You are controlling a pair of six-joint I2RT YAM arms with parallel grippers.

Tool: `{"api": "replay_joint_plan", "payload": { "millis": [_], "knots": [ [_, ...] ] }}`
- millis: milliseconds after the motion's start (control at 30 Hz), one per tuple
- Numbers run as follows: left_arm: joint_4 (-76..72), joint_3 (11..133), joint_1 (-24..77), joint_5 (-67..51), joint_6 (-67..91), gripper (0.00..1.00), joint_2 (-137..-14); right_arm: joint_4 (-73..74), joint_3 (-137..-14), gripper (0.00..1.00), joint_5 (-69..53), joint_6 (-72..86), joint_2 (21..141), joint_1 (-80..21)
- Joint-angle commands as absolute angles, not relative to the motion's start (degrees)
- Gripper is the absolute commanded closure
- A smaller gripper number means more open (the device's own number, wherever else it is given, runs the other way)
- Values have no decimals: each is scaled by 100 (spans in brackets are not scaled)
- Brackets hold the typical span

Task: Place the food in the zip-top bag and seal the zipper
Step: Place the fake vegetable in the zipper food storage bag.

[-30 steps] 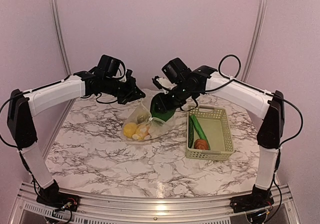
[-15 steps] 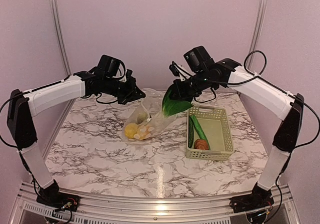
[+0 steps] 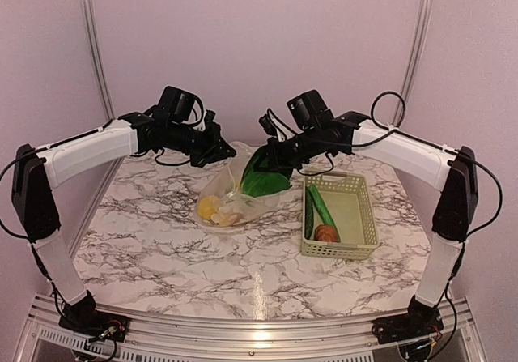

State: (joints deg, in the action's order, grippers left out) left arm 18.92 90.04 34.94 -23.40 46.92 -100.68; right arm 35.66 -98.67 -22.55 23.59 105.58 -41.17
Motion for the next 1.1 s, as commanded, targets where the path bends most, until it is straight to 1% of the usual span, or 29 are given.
{"api": "replay_joint_plan", "payload": {
  "millis": [0,133,300,567,733,933,967,1000,1067],
  "knots": [
    [2079,9167,3516,-2417,4484,100,-9956,2944,-9947,100,-3100,2555,10835,-4022],
    [2103,9127,3518,-2469,4423,100,-9932,2808,-10016,100,-3531,2578,11027,-4017],
    [2170,9070,3516,-2410,4363,100,-9934,2692,-10115,100,-3938,2612,10999,-3958],
    [2310,8995,3520,-2238,4250,100,-9926,2698,-10172,100,-4209,2646,10857,-3921],
    [2212,9139,3518,-2272,4293,100,-9891,2416,-9802,100,-4059,2631,11019,-3923],
    [2018,9186,3517,-2446,4301,100,-9798,2309,-9954,100,-3244,2458,11457,-3920],
    [2034,9180,3516,-2490,4286,100,-9808,2300,-9971,98,-3108,2473,11496,-3922],
    [2059,9177,3516,-2518,4270,100,-9821,2324,-10009,94,-2936,2478,11538,-3922],
    [2081,9164,3516,-2544,4239,100,-9819,2384,-10076,80,-2701,2475,11599,-3920]
  ]
}}
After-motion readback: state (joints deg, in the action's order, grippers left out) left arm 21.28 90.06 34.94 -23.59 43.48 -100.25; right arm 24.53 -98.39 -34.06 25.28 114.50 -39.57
